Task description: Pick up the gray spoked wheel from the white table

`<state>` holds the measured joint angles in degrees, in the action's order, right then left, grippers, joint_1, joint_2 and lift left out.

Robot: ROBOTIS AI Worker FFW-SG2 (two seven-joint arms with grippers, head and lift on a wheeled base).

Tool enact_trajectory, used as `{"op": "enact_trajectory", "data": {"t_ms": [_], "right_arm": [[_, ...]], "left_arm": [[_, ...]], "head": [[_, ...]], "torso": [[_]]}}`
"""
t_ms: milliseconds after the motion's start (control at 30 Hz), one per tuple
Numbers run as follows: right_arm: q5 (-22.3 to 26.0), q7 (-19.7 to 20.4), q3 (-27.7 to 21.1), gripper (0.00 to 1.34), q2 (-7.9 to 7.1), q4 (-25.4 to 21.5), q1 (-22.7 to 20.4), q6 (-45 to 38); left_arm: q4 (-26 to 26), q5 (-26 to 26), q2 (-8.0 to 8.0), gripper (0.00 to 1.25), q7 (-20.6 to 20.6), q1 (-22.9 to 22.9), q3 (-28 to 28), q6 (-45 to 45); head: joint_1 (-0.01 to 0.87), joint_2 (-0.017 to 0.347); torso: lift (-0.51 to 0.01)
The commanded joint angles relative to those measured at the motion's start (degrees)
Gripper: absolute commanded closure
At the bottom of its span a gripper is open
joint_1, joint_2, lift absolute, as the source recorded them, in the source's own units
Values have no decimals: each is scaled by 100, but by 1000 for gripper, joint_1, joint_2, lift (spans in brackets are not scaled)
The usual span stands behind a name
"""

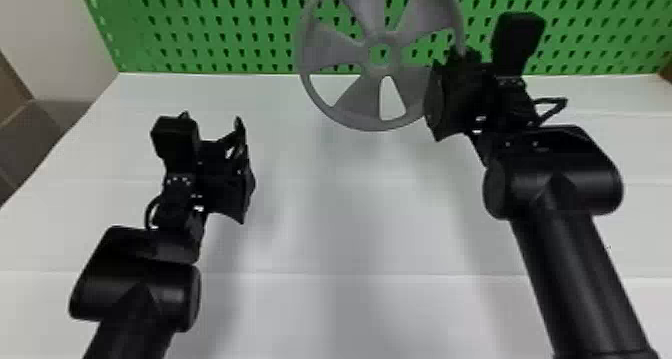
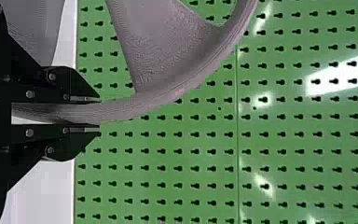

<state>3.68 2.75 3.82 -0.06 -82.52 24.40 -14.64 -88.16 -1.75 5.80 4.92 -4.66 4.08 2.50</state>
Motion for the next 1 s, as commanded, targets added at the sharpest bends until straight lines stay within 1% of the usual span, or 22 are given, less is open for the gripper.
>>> {"op": "enact_trajectory", "data": {"t_ms": [0, 233, 433, 700, 833, 967], "right_arm": [[-17, -3, -118, 1243, -47, -1, -181, 498], [97, -3, -171, 1243, -135, -1, -436, 1139], [80, -12, -250, 1243, -143, -18, -726, 1420], [89, -12, -241, 1242, -363, -97, -902, 1535], [80, -12, -268, 1242, -407, -168, -972, 1605], [89, -38, -312, 1242, -460, -247, -1078, 1623]], "left_arm": [[0, 8, -9, 366, 9, -9, -4, 5], [0, 35, -9, 366, 9, -44, -22, 40], [0, 87, -9, 367, 26, -44, -30, 66], [-8, 193, -9, 366, 35, -35, -74, 119], [-26, 272, -17, 367, 35, -35, -57, 145], [-26, 500, -17, 367, 35, -44, -48, 172]], "head": [[782, 57], [782, 57], [782, 57], [782, 57], [782, 57], [782, 57]], "torso": [[-97], [-97], [-97], [-97], [-97], [-97]]}}
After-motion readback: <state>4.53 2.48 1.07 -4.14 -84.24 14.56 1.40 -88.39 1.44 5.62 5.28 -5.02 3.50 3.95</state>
